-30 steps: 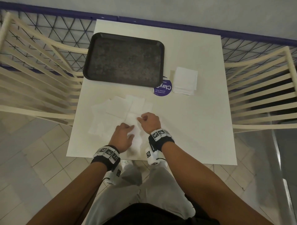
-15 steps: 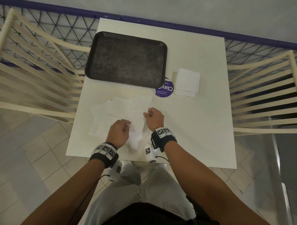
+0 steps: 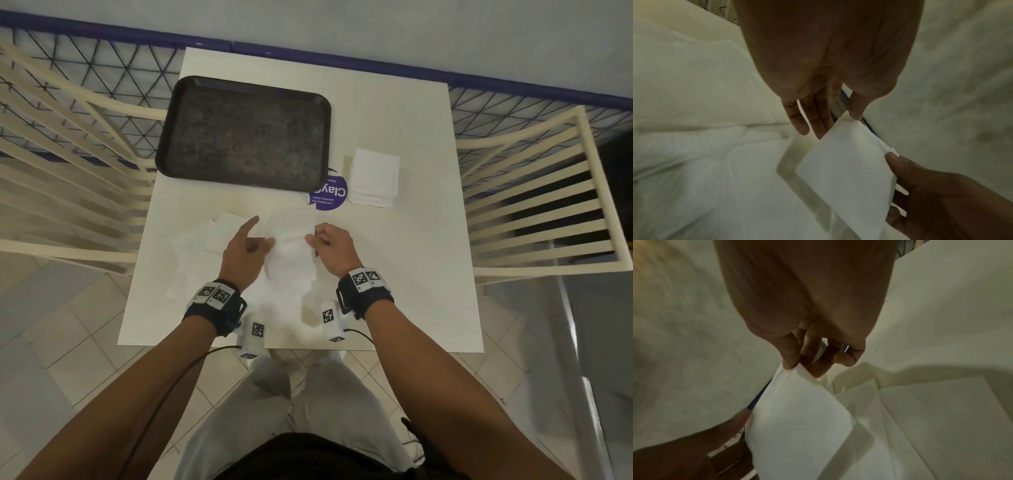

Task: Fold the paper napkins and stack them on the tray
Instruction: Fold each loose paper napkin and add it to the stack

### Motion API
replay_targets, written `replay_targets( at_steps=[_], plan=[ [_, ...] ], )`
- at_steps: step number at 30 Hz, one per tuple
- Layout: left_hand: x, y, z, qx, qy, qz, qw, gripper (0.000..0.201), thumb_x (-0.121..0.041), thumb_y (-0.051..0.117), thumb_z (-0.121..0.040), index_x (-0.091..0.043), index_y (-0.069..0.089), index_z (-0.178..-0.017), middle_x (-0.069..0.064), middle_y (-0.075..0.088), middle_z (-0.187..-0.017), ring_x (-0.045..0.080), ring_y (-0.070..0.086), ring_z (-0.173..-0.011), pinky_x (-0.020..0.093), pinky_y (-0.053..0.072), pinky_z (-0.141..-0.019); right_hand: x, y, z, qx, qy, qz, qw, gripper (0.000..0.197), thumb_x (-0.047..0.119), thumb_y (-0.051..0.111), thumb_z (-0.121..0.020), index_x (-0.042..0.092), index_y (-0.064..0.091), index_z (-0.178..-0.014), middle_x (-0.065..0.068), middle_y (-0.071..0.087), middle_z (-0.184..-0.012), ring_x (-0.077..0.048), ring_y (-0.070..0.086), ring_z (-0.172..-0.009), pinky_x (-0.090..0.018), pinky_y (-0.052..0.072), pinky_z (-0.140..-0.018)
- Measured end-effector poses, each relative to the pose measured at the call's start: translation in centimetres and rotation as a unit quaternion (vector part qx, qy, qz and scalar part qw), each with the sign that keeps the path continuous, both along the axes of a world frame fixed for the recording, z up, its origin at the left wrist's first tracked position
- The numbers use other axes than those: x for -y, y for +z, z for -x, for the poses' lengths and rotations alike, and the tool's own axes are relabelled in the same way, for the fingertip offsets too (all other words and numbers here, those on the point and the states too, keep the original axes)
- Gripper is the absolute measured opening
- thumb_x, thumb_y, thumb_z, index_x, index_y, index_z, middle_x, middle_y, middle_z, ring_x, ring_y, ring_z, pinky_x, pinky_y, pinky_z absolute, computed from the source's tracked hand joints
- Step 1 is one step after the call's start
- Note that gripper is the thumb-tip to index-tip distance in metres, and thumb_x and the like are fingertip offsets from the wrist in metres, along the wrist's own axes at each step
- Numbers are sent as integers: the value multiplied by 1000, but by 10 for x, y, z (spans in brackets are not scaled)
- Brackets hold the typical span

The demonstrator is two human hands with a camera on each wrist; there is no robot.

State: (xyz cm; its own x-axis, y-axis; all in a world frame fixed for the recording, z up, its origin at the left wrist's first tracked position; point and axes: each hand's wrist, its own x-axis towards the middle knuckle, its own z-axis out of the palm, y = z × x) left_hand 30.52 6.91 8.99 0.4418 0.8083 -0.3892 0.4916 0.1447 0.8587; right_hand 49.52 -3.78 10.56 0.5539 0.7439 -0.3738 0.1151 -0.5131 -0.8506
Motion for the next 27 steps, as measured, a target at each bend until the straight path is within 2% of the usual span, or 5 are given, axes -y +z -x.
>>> replay_targets(
  at_steps=[5, 8, 17, 23, 27],
  plan=[
    [4, 11, -5, 43, 14, -41, 998, 29, -21, 76, -91, -35, 72, -117, -2, 74, -86, 16, 70, -80, 45, 60, -89, 2, 1, 0, -31, -8, 5, 999, 38, 24, 74, -89, 20, 60, -124, -4, 71, -87, -17, 65, -79, -41, 56, -91],
    [5, 15, -4, 39, 8, -62, 997, 19, -17, 74, -93, -28, 77, -108, 2, 73, -87, 21, 67, -75, 43, 60, -86, 3, 8, 3, -1, 20, -24, 999, 71, 27, 79, -85, 38, 42, -145, -1, 64, -84, -14, 63, -80, -22, 51, -87],
    [3, 19, 0, 5, -2, -75, 997, 13, -24, 77, -91, -25, 80, -104, -5, 77, -94, 16, 72, -86, 34, 60, -88, -5, 11, 8, 101, 45, -44, 993, 14, 24, 79, -85, 22, 78, -99, 7, 54, -69, -6, 49, -61, -12, 42, -65],
    [5, 22, 2, -11, -13, -138, 990, 6, -25, 75, -93, -23, 80, -96, -7, 71, -102, 2, 65, -82, 10, 50, -74, -6, 10, 10, 135, 51, -53, 988, 9, 27, 79, -84, 26, 77, -93, 0, 59, -83, -5, 53, -72, -14, 43, -71],
    [4, 20, 5, -23, -15, -162, 986, 5, -23, 76, -92, -23, 80, -95, -5, 67, -107, 8, 66, -86, 7, 43, -69, -7, 11, 12, 143, 51, -59, 987, 11, 27, 81, -82, 25, 78, -92, 15, 53, -85, -3, 53, -81, -22, 44, -81]
  ],
)
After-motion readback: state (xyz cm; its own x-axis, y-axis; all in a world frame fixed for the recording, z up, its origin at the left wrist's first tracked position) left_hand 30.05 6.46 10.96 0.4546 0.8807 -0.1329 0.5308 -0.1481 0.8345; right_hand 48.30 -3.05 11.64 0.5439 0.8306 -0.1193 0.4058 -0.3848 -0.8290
